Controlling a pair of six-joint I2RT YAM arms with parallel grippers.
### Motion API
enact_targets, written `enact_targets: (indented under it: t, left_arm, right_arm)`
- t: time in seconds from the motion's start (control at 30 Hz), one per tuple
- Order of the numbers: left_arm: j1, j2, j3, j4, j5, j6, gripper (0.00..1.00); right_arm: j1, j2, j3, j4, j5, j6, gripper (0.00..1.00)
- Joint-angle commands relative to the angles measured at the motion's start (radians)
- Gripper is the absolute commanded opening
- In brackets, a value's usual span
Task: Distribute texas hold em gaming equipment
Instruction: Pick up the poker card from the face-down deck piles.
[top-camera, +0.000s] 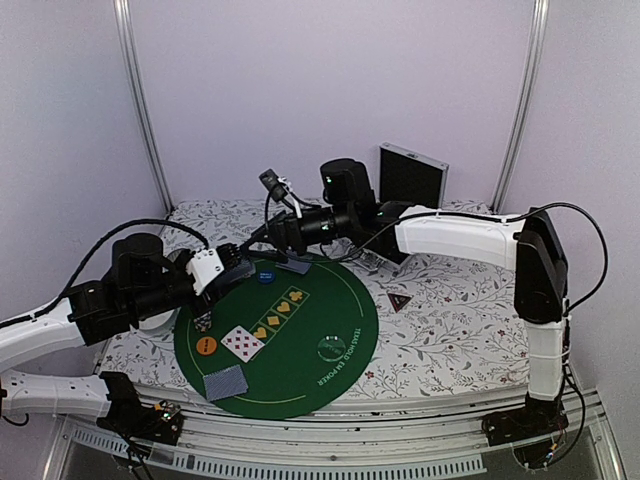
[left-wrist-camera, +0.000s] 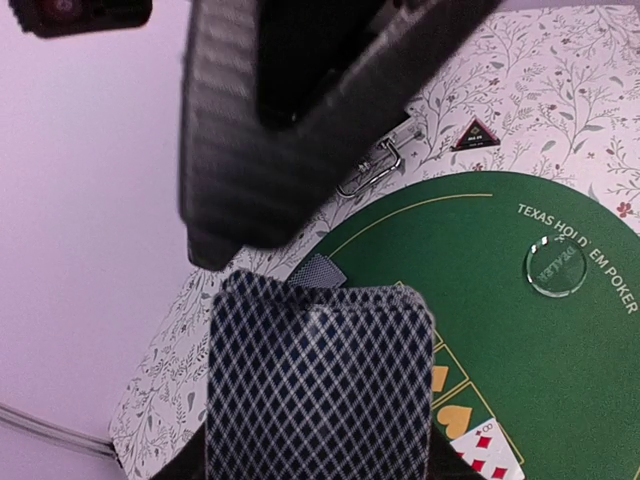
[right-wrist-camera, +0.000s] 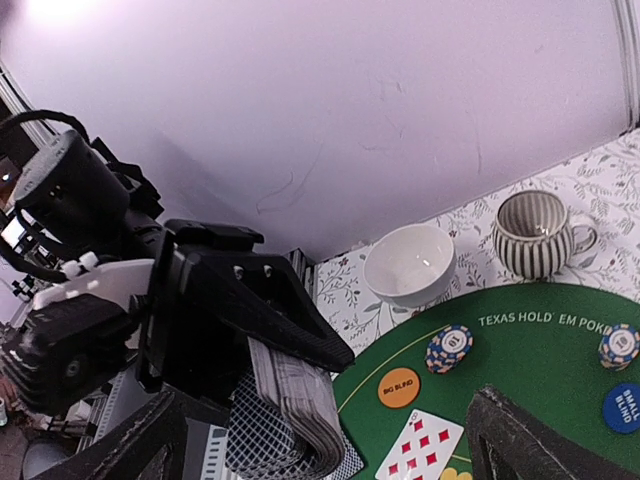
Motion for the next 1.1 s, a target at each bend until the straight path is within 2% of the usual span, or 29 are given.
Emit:
enact_targets:
  t: [0.0,0.2,0.33,0.5,0.87,1.07]
  left_arm:
    - [0.009,-0.008,0.009,0.008,0.021,0.001,0.44]
    - [0.008,-0.009,0.009,0.008,0.024,-0.001,0.44]
    - [0.009,-0.009,0.009,0.008,0.022,0.000,0.44]
    - [0.008,-0.009,0.009,0.007,0.024,0.000,0.44]
    - [0.009,-0.012,0.009,0.008,0.023,0.000,0.44]
    - [0.008,-0.009,0.009,0.008,0.022,0.000,0.44]
  right_arm:
    - [0.033,0.057,0.069,-0.067,-0.011,0.004,0.99]
    - [0.045,0.110,0.109,-0.091,0.031,-0.005,1.00]
    - [0.046,0.143,0.150,-0.178,0.152,-0.019,0.92]
    - [0.046,0.141,0.139,-0.215,0.177,-0.074,0.90]
    - [0.042,0.040,0.098,-0.303,0.308,-0.190,0.79]
    - [0.042,0.020,0.099,-0.338,0.308,-0.213,0.68]
